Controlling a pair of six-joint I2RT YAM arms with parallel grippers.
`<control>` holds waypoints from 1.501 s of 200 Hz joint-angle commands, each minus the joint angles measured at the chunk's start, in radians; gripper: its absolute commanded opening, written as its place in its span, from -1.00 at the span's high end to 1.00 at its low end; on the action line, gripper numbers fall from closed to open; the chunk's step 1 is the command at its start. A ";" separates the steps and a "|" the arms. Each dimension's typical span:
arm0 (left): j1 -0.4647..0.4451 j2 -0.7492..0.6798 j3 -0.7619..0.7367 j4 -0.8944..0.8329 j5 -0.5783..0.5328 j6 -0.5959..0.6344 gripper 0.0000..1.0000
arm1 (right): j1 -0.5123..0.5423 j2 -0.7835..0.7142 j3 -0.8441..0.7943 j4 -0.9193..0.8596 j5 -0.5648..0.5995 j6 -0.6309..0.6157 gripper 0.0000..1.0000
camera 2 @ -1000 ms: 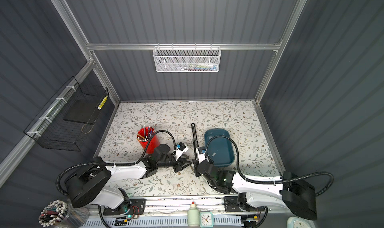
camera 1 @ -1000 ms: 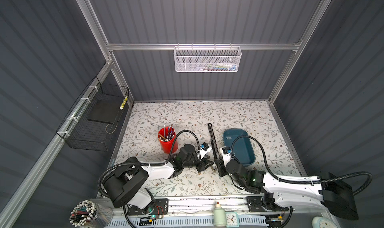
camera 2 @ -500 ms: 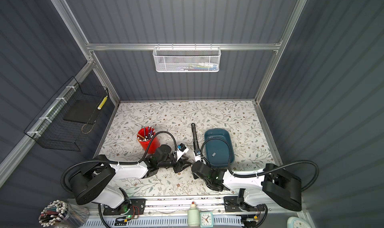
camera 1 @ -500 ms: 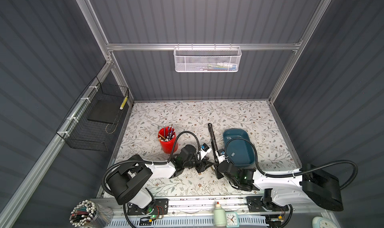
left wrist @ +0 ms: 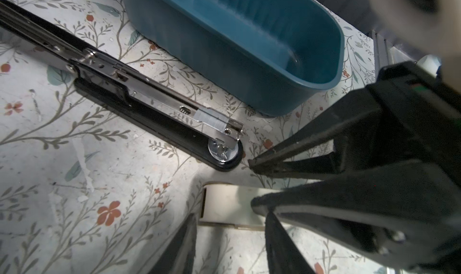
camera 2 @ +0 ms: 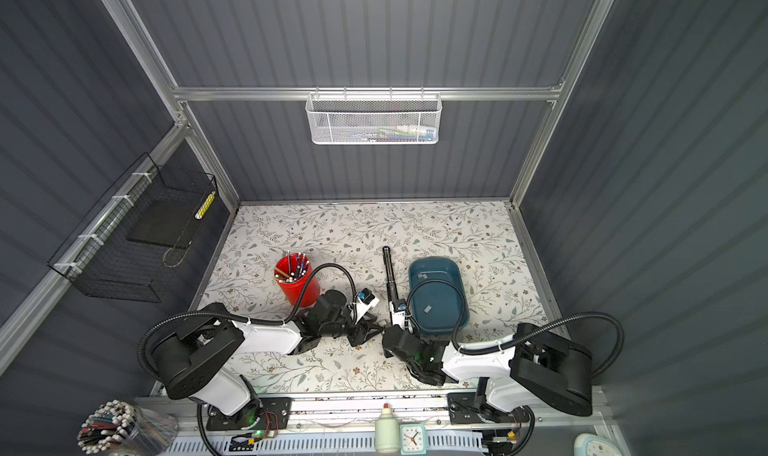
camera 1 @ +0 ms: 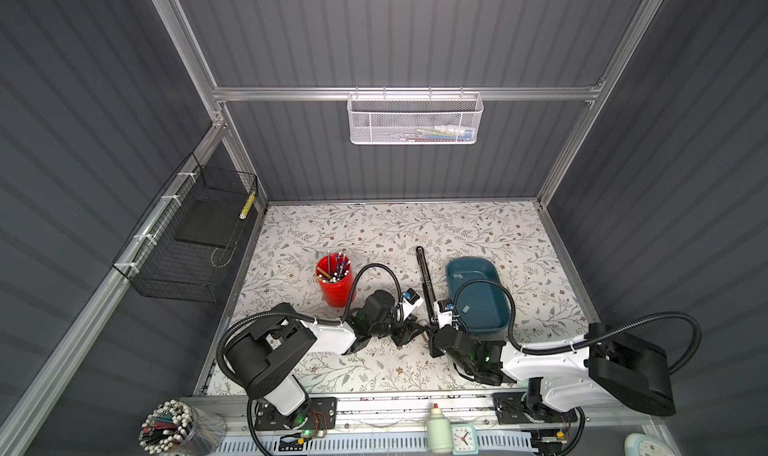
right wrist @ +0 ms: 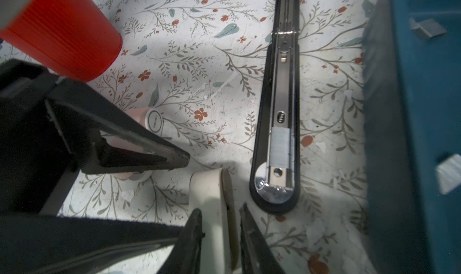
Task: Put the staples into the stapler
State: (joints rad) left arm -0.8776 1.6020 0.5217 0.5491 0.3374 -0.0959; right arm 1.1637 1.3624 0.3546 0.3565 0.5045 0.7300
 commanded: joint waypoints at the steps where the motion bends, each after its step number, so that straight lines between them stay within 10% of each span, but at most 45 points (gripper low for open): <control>1: -0.006 0.028 0.018 0.002 0.007 0.010 0.09 | 0.009 0.072 -0.071 -0.114 -0.055 0.035 0.46; 150: -0.007 0.066 0.062 -0.017 0.022 0.017 0.09 | 0.073 0.237 -0.077 -0.127 0.013 0.141 0.61; 300: 0.015 -0.131 0.147 -0.216 -0.179 0.031 -0.02 | -0.036 -0.163 0.155 -0.286 0.075 -0.176 0.10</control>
State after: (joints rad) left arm -0.8829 1.5173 0.6296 0.3851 0.2440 -0.0811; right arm 1.1370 1.2491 0.4919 0.0704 0.6189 0.6060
